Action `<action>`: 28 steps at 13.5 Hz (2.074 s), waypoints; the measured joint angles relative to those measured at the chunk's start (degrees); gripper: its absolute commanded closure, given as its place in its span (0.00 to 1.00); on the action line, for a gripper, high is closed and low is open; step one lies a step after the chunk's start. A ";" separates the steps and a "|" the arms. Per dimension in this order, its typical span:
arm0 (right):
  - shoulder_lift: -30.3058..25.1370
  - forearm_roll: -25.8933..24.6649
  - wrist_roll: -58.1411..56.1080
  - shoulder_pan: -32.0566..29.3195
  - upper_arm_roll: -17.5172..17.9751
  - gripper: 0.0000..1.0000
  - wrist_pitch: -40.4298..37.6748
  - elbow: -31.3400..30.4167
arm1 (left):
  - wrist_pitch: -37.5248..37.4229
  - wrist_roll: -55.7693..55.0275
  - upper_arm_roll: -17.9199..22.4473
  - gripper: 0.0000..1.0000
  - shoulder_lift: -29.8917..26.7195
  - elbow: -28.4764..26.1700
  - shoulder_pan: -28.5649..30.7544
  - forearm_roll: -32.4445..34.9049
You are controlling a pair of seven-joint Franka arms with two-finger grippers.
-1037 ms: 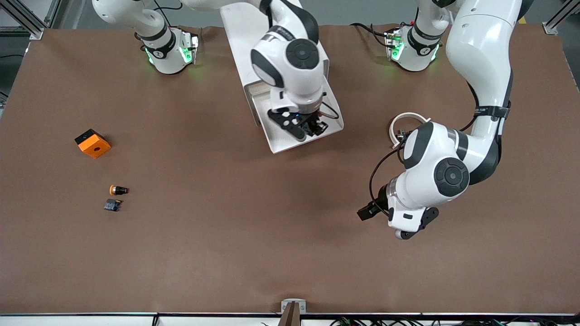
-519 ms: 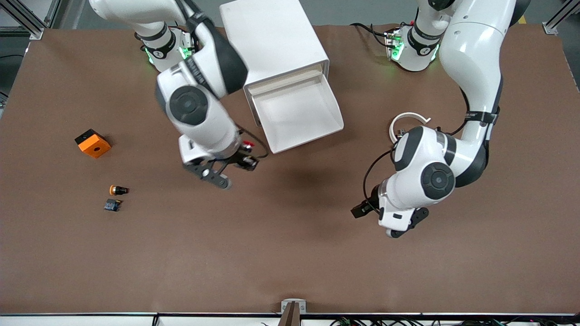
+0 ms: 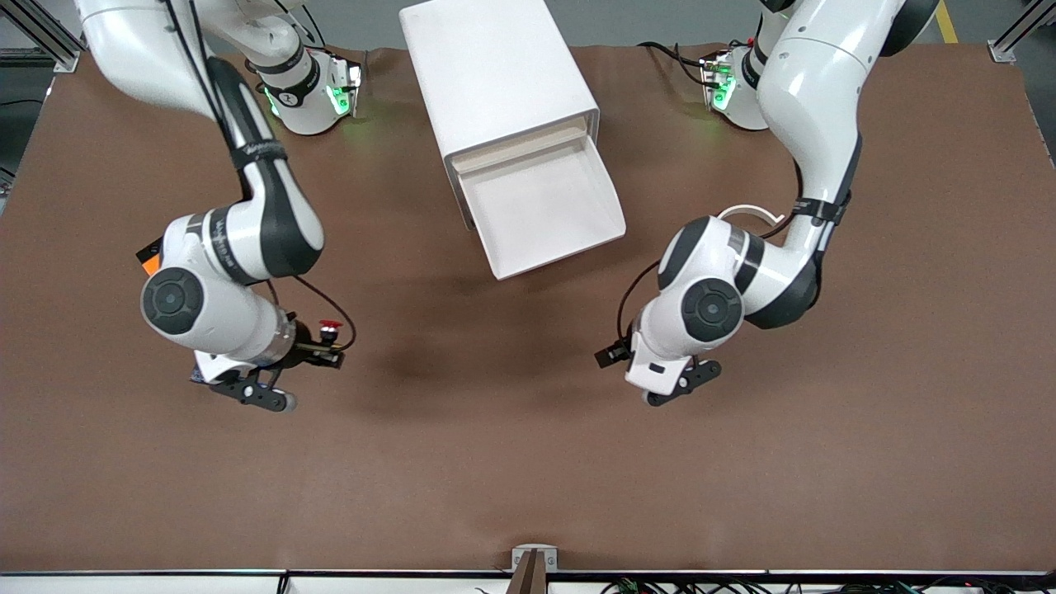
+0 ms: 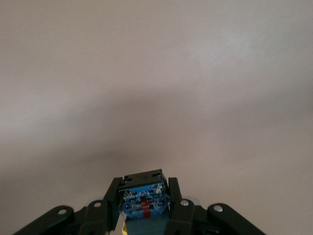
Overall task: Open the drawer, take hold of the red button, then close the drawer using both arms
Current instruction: 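Carry the button toward the orange block while the left gripper reaches the drawer, then push the drawer shut with the left gripper while the right gripper lowers the button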
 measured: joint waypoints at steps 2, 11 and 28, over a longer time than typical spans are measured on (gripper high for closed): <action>0.08 -0.65 -5.73 -3.61 -0.07 1.00 6.60 -4.88 | -0.58 -1.44 -0.03 0.00 0.01 -0.56 -2.16 0.01; 5.02 -3.03 -11.08 -13.31 -0.05 1.00 23.89 -11.88 | -7.63 -8.56 -0.24 0.00 -0.02 -2.04 -10.35 0.04; 7.75 -3.04 -11.08 -15.89 -0.01 0.00 27.94 -13.00 | -15.11 -22.95 -13.93 0.00 0.25 -3.38 -10.99 -2.70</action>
